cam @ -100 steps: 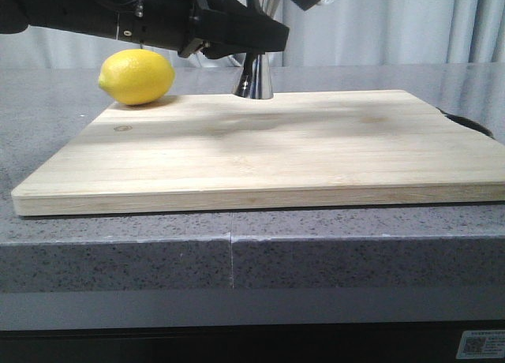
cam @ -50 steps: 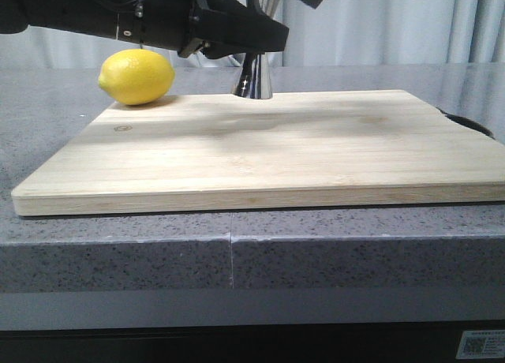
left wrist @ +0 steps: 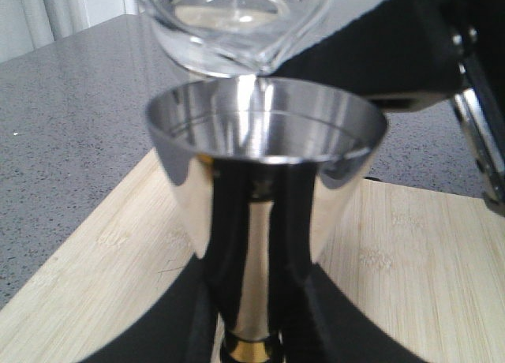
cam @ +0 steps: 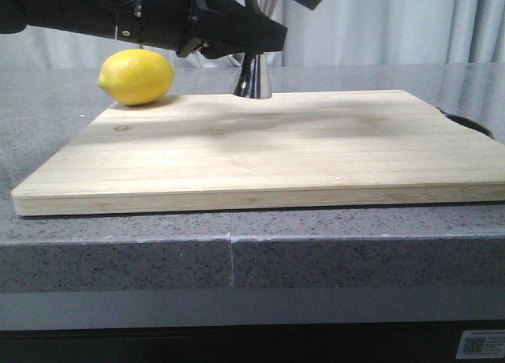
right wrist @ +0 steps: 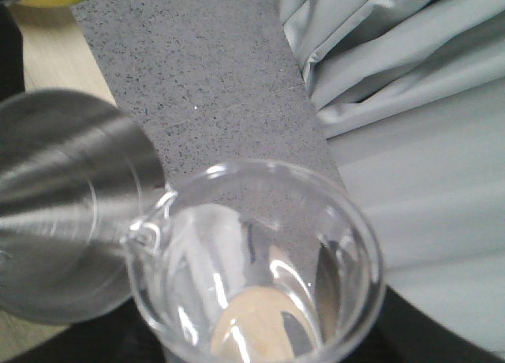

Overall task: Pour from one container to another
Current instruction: 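Tilt the beaker with the right gripper, pouring liquid into the jigger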

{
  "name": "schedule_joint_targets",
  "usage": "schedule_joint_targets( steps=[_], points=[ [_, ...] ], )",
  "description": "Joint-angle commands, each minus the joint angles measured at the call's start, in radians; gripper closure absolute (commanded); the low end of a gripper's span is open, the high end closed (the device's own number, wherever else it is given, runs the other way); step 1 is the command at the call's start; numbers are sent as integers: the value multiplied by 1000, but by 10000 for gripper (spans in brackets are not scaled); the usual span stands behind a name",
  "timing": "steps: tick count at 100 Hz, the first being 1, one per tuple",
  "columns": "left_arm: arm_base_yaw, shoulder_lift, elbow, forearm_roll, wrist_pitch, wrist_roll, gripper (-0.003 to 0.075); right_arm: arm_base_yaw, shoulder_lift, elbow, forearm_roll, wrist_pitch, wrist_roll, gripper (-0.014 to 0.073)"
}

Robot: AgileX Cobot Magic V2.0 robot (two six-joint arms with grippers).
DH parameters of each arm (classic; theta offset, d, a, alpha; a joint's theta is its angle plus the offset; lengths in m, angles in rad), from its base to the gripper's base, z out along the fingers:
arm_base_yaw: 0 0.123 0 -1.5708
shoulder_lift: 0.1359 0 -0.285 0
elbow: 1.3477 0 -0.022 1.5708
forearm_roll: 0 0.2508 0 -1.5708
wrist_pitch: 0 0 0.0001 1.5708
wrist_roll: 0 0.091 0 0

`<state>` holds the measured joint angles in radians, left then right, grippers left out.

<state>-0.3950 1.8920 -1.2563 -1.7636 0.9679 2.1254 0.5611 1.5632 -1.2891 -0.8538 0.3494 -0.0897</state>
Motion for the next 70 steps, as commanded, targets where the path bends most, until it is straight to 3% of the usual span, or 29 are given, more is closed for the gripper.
schedule_joint_targets(
  steps=[1, 70],
  points=[
    [-6, -47, -30, -68, 57, 0, 739, 2, -47, -40, -47, -39, -7, 378],
    [-6, -47, -30, -68, 57, 0, 739, 18, -47, -40, -139, -44, -7, 378]
  ],
)
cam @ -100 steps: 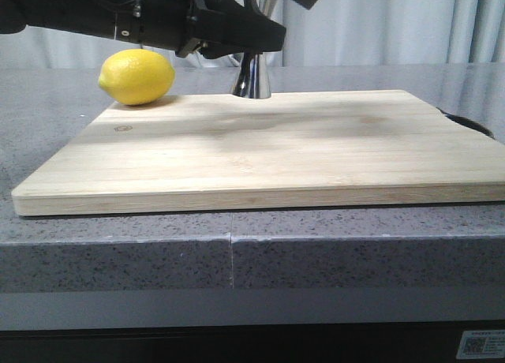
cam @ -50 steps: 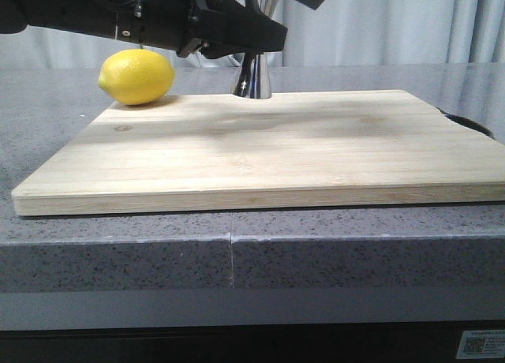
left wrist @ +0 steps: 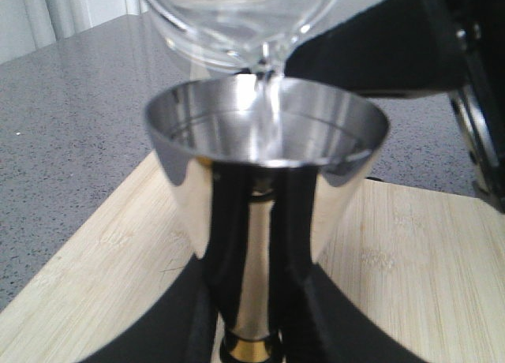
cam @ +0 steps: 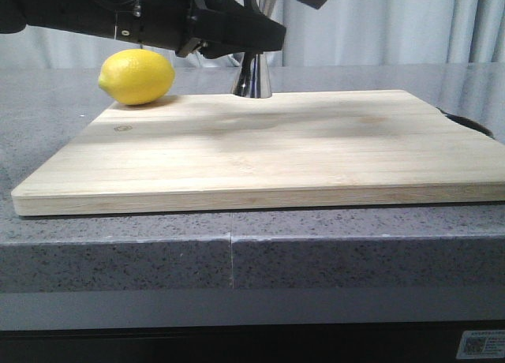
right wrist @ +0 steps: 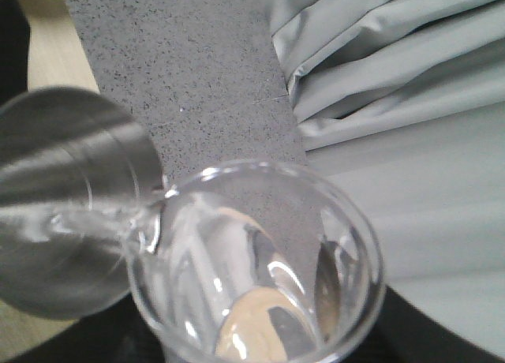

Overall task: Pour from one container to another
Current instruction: 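Tilt the beaker with the right gripper, pouring liquid into the jigger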

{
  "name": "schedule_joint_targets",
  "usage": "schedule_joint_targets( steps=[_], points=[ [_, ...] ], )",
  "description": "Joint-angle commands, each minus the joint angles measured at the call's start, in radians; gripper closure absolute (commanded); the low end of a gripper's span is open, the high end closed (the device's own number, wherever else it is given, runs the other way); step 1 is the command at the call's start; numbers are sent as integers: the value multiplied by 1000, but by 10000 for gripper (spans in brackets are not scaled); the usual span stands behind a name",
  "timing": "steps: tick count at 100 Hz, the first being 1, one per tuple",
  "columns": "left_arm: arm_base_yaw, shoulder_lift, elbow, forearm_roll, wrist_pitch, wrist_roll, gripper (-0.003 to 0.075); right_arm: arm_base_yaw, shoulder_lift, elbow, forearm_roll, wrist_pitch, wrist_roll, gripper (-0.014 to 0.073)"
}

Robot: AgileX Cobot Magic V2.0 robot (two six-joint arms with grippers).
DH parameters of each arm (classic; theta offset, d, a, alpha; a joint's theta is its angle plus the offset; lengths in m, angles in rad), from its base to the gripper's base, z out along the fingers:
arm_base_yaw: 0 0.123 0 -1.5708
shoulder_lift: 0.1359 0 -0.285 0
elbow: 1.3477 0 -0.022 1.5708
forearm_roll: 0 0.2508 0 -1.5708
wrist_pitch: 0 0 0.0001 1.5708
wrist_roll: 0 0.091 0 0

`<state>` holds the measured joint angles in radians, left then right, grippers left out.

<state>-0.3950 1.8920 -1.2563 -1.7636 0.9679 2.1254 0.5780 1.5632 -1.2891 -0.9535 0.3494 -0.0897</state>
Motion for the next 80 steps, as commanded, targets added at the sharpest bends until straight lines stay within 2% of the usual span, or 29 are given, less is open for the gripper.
schedule_joint_targets(
  steps=[1, 80],
  points=[
    [-6, -47, -30, -68, 57, 0, 739, 1, -47, -40, -39, -44, -7, 378],
    [-6, -47, -30, -68, 57, 0, 739, 1, -47, -40, -72, -40, -7, 378]
  ],
)
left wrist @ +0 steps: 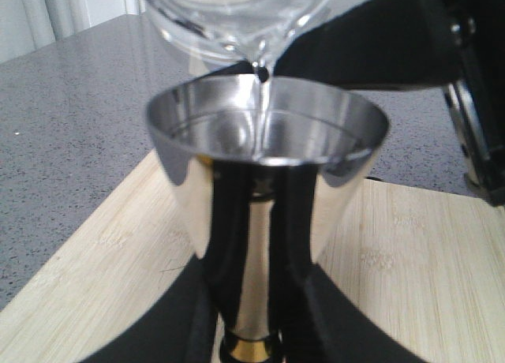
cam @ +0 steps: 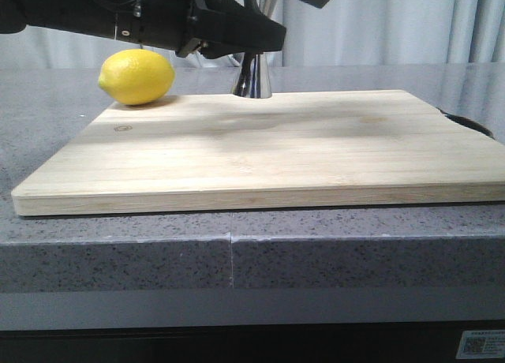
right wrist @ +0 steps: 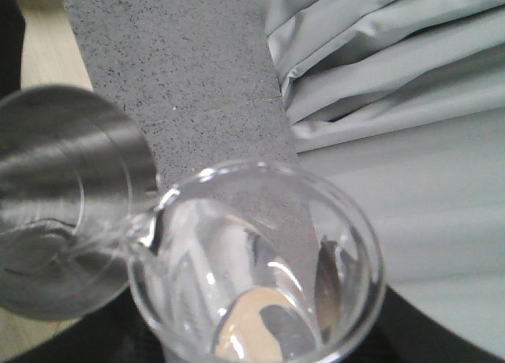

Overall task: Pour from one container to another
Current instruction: 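Tilt the beaker with the right gripper, pouring liquid into the jigger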

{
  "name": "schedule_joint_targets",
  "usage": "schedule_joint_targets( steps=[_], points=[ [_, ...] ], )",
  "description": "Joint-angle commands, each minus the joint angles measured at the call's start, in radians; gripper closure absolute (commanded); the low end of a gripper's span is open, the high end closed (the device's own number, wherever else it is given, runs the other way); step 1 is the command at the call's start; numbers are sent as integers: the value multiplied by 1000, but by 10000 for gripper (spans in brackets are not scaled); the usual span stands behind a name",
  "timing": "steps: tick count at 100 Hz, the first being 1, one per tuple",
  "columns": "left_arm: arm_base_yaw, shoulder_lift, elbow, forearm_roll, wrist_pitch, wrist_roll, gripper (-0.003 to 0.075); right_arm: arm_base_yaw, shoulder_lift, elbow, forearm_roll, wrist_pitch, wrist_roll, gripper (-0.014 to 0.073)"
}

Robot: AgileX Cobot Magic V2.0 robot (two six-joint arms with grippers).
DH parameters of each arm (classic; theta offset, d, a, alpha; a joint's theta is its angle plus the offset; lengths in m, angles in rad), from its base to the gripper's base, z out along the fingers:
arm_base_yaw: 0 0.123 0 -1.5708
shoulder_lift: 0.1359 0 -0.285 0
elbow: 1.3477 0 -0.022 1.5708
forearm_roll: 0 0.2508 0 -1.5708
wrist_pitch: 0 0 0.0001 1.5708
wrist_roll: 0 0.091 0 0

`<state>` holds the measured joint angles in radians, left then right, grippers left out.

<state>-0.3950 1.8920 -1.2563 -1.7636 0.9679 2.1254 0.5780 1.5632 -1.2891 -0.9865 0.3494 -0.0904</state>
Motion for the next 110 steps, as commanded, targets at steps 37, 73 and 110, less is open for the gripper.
schedule_joint_targets(
  steps=[37, 73, 110],
  points=[
    [-6, -47, -30, -68, 57, 0, 739, 1, -47, -40, -76, -40, -6, 378],
    [-6, -47, -30, -68, 57, 0, 739, 1, -47, -40, -98, -40, -6, 378],
    [-6, -47, -30, -68, 57, 0, 739, 1, -47, -40, -108, -40, -6, 378]
  ],
)
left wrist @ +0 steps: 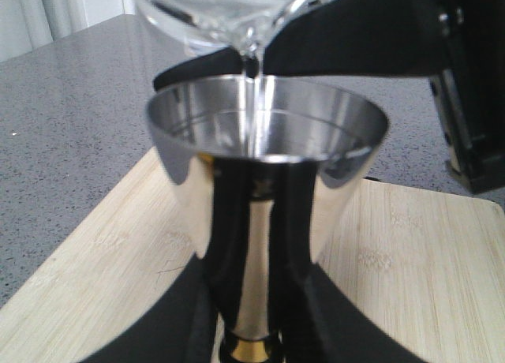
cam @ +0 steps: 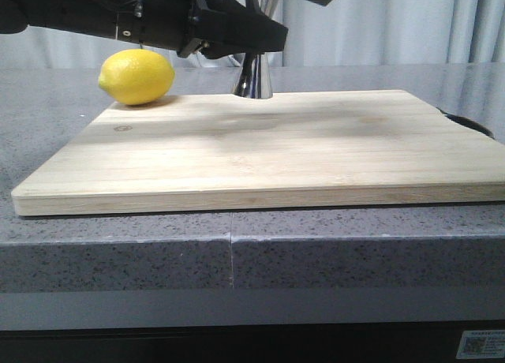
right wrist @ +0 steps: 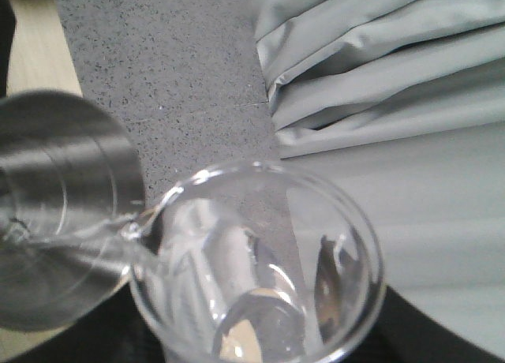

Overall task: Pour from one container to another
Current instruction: 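Tilt the beaker with the right gripper, pouring liquid into the jigger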

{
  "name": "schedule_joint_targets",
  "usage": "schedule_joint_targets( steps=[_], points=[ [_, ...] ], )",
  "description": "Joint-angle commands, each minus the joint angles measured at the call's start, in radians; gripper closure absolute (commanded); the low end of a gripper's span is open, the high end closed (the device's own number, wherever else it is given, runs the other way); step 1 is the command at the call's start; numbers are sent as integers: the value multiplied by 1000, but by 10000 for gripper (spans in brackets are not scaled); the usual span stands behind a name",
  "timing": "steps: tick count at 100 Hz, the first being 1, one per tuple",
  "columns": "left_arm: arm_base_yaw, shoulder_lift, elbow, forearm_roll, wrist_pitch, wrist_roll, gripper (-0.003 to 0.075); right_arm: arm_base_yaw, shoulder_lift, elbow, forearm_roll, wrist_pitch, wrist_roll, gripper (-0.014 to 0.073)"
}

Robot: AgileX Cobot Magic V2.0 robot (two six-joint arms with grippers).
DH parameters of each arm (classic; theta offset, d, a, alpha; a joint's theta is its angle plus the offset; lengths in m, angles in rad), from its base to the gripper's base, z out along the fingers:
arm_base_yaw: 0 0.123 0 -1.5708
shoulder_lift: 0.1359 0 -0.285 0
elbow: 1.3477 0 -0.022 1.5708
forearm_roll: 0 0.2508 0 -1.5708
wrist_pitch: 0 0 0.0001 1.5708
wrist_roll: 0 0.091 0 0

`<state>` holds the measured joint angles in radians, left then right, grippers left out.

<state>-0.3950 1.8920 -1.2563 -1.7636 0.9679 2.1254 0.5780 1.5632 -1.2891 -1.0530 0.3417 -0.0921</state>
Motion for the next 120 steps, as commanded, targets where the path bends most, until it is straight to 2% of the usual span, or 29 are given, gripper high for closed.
schedule_joint_targets(
  steps=[1, 120],
  points=[
    [-6, -47, -30, -68, 57, 0, 739, 1, -47, -40, -42, -33, -4, 378],
    [-6, -47, -30, -68, 57, 0, 739, 1, -47, -40, -151, -31, -4, 378]
  ],
)
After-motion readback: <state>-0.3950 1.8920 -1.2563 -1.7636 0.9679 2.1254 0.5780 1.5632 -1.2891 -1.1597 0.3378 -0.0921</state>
